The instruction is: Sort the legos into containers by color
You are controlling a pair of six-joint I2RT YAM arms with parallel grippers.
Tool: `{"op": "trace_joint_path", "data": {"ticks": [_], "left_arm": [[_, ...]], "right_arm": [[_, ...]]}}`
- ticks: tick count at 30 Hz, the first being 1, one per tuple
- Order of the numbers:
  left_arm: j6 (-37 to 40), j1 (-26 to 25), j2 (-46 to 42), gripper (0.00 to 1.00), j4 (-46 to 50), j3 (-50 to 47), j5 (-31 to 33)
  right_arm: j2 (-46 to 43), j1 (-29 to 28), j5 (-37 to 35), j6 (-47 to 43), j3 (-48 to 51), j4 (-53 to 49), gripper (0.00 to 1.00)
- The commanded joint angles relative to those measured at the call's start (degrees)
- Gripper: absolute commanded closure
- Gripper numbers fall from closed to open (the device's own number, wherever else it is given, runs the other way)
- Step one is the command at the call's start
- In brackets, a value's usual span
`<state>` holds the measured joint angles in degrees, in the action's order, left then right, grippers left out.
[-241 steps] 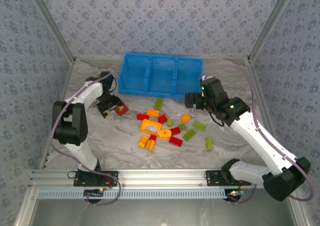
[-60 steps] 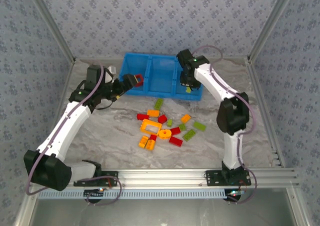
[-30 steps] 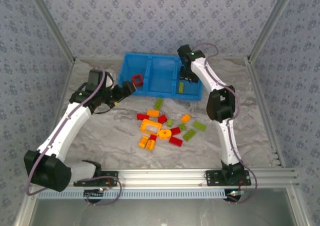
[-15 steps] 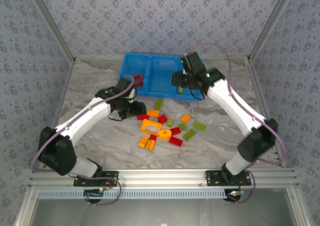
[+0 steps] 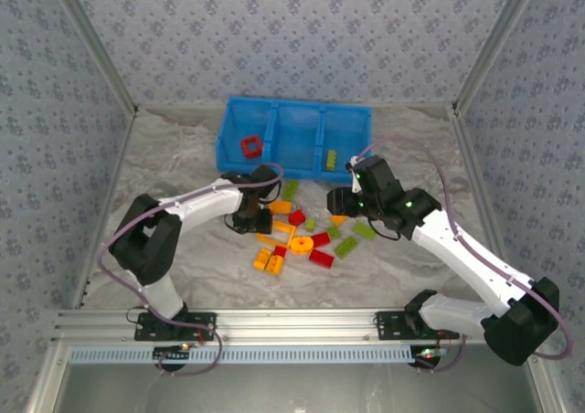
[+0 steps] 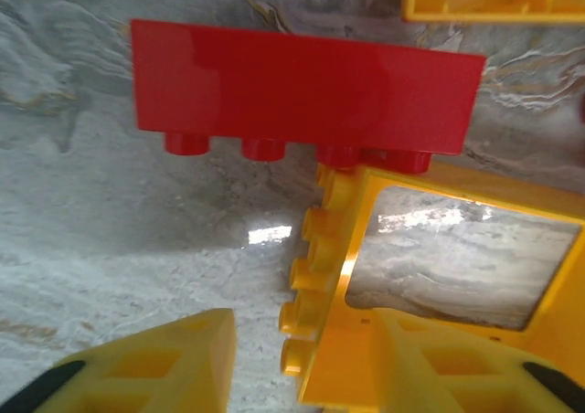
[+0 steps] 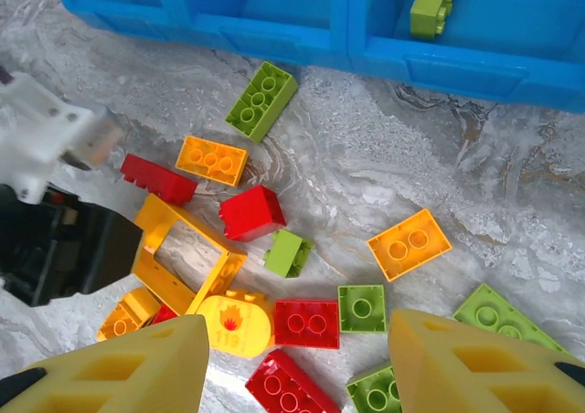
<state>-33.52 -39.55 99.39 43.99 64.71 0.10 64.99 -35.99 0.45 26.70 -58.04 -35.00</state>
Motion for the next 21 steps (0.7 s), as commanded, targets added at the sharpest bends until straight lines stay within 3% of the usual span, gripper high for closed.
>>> {"op": "trace_joint_path", "data": {"ticks": [1, 4, 11, 14, 21], "left_arm": [[1.22, -0.45, 2.15, 0.67, 0.88, 2.68, 3.93], [1.94, -0.47, 3.21, 0.69, 0.15, 2.70, 4.33], [2.31, -0.73, 3.53, 0.93, -0.41, 3.39, 5.29], [2.32, -0.75, 2.97, 0.98, 0.65, 4.02, 5.52], [0.62, -0.88, -5.06, 1.00, 8.53, 5.89, 7.27]], "right_arm": [[-0.04, 0.55, -0.88, -0.11, -0.92, -1.32, 0.43], [-0.08, 1.00, -0.90, -0.29, -1.43, -1.64, 0.43], [0.18, 1.93, -0.45, -0.22, -1.23, -1.91, 0.43], [0.36, 2.02, -0.37, -0.02, -1.26, -1.99, 0.42], [-0.41, 2.15, -2.18, -0.09, -2.25, -2.95, 0.43]]}}
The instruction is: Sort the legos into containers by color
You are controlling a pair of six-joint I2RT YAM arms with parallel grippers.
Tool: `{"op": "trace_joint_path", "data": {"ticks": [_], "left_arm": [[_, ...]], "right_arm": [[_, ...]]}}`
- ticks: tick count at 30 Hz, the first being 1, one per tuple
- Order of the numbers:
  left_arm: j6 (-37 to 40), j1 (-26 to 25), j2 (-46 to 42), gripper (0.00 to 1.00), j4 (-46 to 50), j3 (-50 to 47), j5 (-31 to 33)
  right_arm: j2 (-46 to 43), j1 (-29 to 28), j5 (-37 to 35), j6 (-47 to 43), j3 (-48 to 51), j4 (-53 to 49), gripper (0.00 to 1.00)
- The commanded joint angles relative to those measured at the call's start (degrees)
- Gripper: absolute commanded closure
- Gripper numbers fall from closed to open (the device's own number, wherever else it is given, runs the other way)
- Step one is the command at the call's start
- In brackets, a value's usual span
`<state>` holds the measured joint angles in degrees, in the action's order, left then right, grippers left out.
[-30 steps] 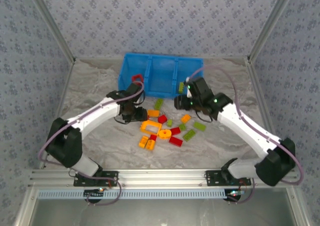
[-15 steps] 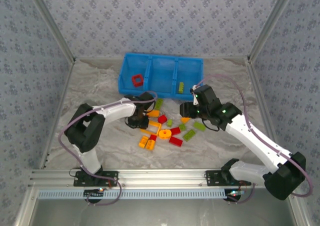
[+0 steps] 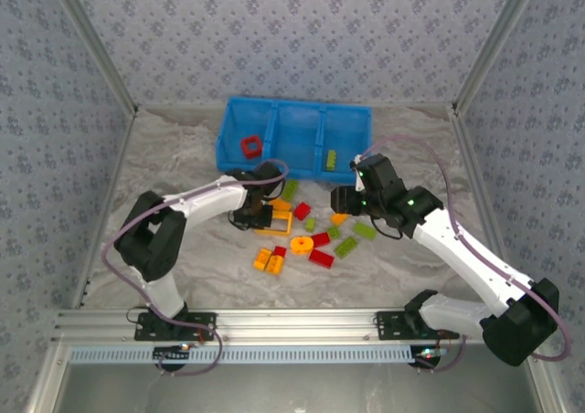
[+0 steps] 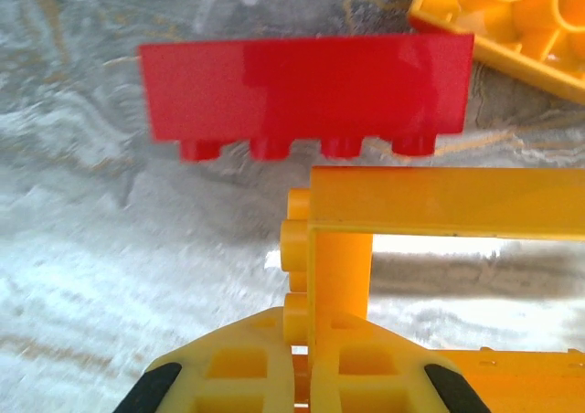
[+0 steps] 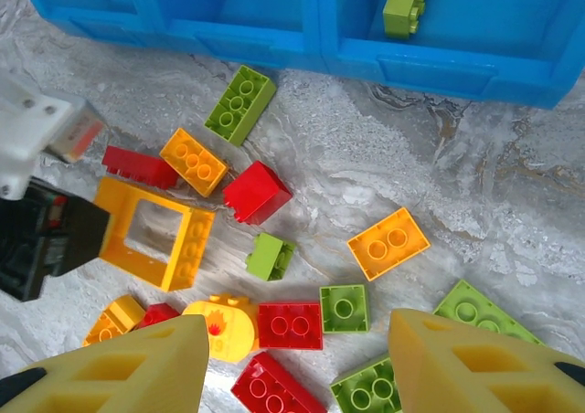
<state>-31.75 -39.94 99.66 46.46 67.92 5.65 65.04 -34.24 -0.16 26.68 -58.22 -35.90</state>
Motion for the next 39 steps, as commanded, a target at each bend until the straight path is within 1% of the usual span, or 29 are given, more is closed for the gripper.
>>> {"op": "trace_joint_path", "data": {"ticks": [1, 3, 5, 8, 12, 14, 16, 19, 21, 23, 25, 30, 35, 39], "left_arm": [[-1.51, -0.41, -6.41, 1.00, 8.48, 4.49, 2.42], [-1.66, -0.14, -7.19, 1.00, 12.74, 9.21, 4.36], [-0.91, 1.01, -6.00, 1.00, 15.38, 15.52, 5.56], [0.24, 4.02, -0.41, 1.00, 16.38, 25.66, 6.47], [1.63, 6.13, 11.05, 1.00, 17.22, 41.52, 10.88], [1.97, 6.51, 18.10, 1.00, 18.72, 51.90, 14.63], [1.96, 6.89, 25.22, 1.00, 21.26, 62.31, 16.93], [1.43, 7.42, 36.19, 1.00, 25.47, 78.28, 18.11], [1.53, 7.51, 41.03, 1.00, 26.18, 85.85, 18.26], [1.31, 7.35, 43.19, 1.00, 24.60, 87.62, 19.01], [0.89, 7.49, 43.30, 1.00, 22.22, 85.51, 19.95], [3.56, 6.38, 43.93, 1.00, 16.17, 83.40, 17.63], [1.69, 4.44, 45.01, 1.00, 17.18, 82.37, 16.45], [-1.27, 2.94, 45.01, 1.00, 19.76, 82.01, 19.39]], "right_arm": [[-0.78, 0.46, -2.07, -0.02, -2.53, -2.08, 0.42], [-1.43, 0.55, -3.04, 0.41, -3.11, -1.81, 0.42], [-2.05, 0.73, -4.18, 0.74, -3.61, -0.60, 0.41], [-1.79, 1.44, -4.84, 0.89, -4.64, 1.17, 0.40], [0.52, 3.95, -5.21, 1.44, -6.95, 1.18, 0.40], [1.46, 5.41, -4.70, 1.75, -7.87, 1.18, 0.40], [1.76, 6.37, -4.60, 1.94, -8.52, 3.05, 0.40], [1.89, 7.46, -4.29, 2.03, -9.06, 3.12, 0.40], [1.72, 7.84, -4.29, 2.06, -9.12, 2.62, 0.39], [1.01, 8.06, -4.24, 2.11, -8.77, 2.11, 0.40], [0.18, 8.25, -4.37, 2.28, -8.29, 1.76, 0.40], [-1.92, 9.25, -4.45, 2.63, -6.42, 0.49, 0.39], [-2.53, 10.75, -3.87, 2.88, -5.42, 0.04, 0.39], [-2.46, 11.36, -3.27, 3.19, -5.07, 0.22, 0.39]]}}
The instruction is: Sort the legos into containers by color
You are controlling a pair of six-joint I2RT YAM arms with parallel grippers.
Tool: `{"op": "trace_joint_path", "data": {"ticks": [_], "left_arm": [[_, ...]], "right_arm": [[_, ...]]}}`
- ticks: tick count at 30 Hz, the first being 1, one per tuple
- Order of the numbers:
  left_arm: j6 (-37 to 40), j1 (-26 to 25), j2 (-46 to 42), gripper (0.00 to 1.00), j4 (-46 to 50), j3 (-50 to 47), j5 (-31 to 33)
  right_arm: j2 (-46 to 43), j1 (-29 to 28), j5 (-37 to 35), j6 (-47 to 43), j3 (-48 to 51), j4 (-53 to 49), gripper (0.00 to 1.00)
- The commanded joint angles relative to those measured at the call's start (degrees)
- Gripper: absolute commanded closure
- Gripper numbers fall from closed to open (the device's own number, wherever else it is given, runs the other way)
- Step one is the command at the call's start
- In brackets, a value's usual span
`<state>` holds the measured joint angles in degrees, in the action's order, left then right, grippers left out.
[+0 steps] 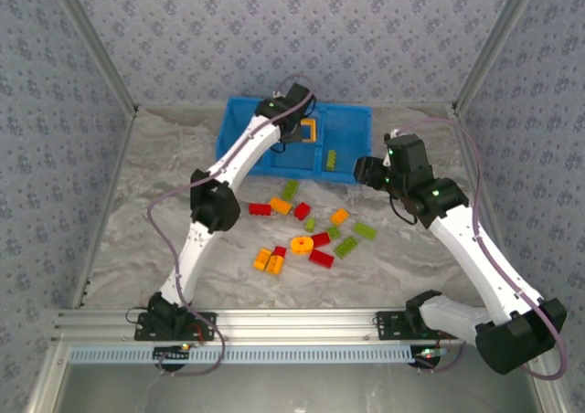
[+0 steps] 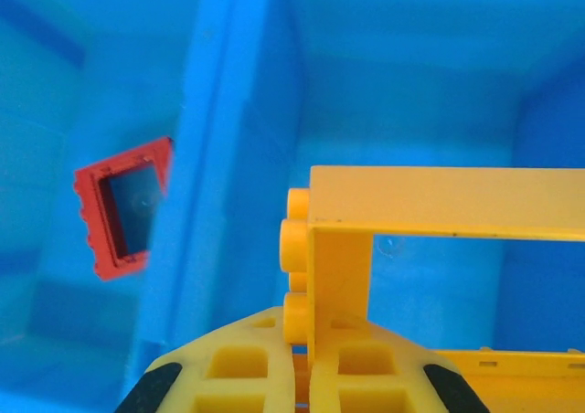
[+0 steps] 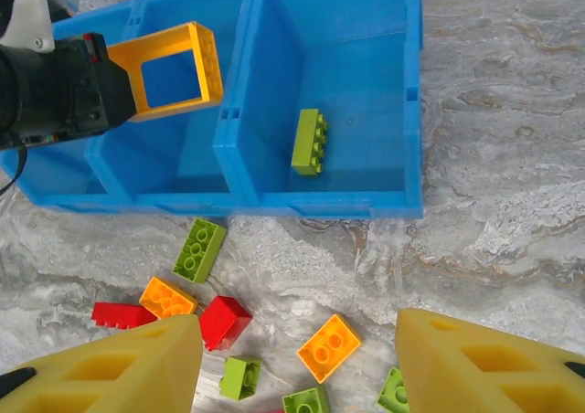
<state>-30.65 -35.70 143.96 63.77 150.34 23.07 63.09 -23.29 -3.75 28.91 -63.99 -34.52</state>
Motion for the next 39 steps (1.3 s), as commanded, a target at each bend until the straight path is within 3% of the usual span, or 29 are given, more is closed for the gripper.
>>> {"op": "trace_joint_path", "data": {"ticks": [1, 8, 17, 29, 34, 39], "left_arm": [[-2.81, -1.53, 0.71, 1.00, 3.08, -0.48, 2.78], [-6.12, -1.21, 1.94, 1.00, 10.18, -1.72, 4.07], [-5.35, -1.91, 2.96, 1.00, 10.41, -4.80, 1.15], [-3.22, -2.01, 2.99, 0.71, 10.19, -4.58, -2.33], [-2.91, -2.05, 1.84, 0.67, 10.40, -4.35, -2.44], [-3.48, -2.17, -1.64, 0.52, 9.91, -3.05, -2.95]], "right_arm": [[-0.51, 0.48, 0.48, 1.01, 0.89, -1.08, 0.39], [-0.43, 0.79, 1.23, 1.33, 1.46, -0.46, 0.39], [0.17, 0.90, 1.99, 1.66, 1.72, -0.19, 0.39], [0.63, 1.01, 1.57, 2.12, 1.94, -0.44, 0.38], [0.54, 1.05, 0.28, 1.09, 1.54, -2.16, 0.38], [-0.03, 0.70, -1.82, -1.11, 2.02, -5.81, 0.38]]}}
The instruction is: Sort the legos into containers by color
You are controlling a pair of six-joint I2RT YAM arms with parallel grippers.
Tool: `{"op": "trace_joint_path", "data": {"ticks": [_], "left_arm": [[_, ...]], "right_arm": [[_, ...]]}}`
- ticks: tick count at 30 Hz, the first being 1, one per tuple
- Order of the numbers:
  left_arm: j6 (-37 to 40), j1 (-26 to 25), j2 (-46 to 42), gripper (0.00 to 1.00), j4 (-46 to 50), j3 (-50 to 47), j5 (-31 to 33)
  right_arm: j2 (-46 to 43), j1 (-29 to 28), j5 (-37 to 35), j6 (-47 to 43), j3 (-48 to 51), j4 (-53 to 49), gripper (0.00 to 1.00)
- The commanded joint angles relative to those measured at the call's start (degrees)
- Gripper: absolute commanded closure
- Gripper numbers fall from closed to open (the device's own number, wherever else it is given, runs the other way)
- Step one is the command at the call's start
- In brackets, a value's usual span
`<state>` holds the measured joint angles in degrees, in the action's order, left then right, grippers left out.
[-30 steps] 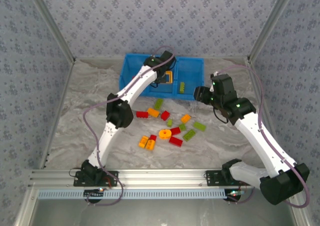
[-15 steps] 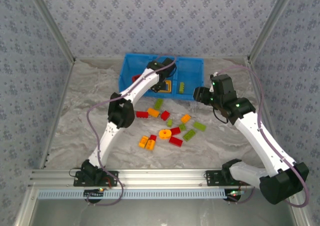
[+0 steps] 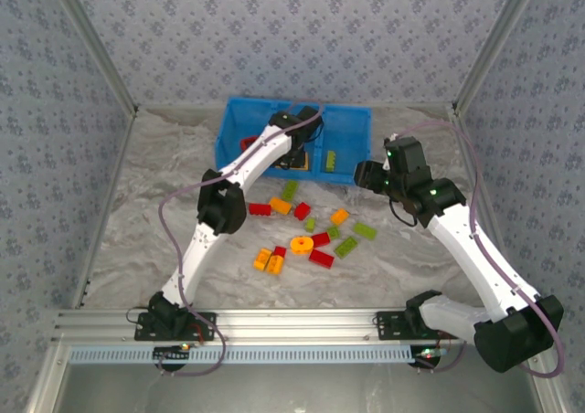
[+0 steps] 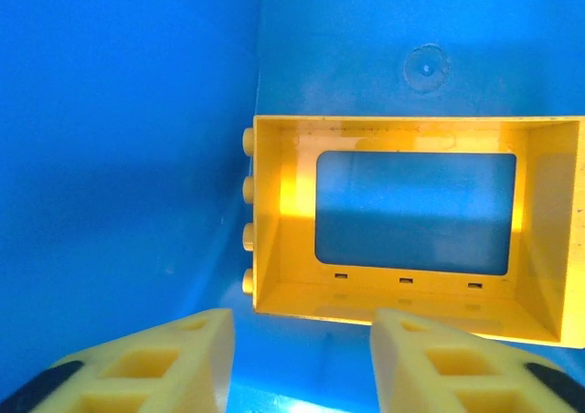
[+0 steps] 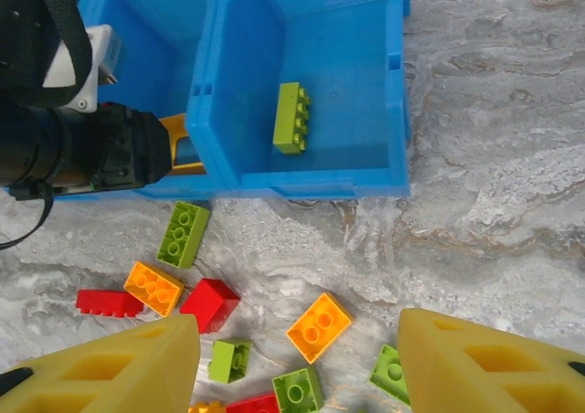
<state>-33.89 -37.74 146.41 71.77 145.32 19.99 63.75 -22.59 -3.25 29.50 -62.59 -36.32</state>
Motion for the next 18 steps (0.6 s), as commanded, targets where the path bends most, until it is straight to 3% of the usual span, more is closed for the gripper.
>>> {"op": "trace_joint_path", "data": {"ticks": [1, 5, 8, 14, 18], "left_arm": [[-0.61, -0.20, -4.86, 0.49, 2.28, 2.67, -0.02], [-1.95, -0.09, -10.84, 0.42, 2.22, 2.09, -0.85], [-1.58, 0.07, -18.92, 0.37, -2.48, -5.11, -3.59], [-0.10, 0.10, -40.68, 0.33, -20.55, -32.88, -13.89], [1.33, 0.34, -52.68, 0.30, -24.58, -49.74, -16.74]], "right_arm": [[-0.66, -0.09, -3.04, -1.97, 0.47, -5.41, 0.38], [1.11, -0.55, -5.63, -0.48, -0.30, -14.57, 0.38], [3.24, -1.97, -4.88, 0.68, 1.14, -19.13, 0.38], [9.57, -5.62, -0.14, 9.90, 2.76, -21.76, 0.40], [16.42, -7.35, 3.37, 18.74, -0.16, -22.87, 0.40]]}}
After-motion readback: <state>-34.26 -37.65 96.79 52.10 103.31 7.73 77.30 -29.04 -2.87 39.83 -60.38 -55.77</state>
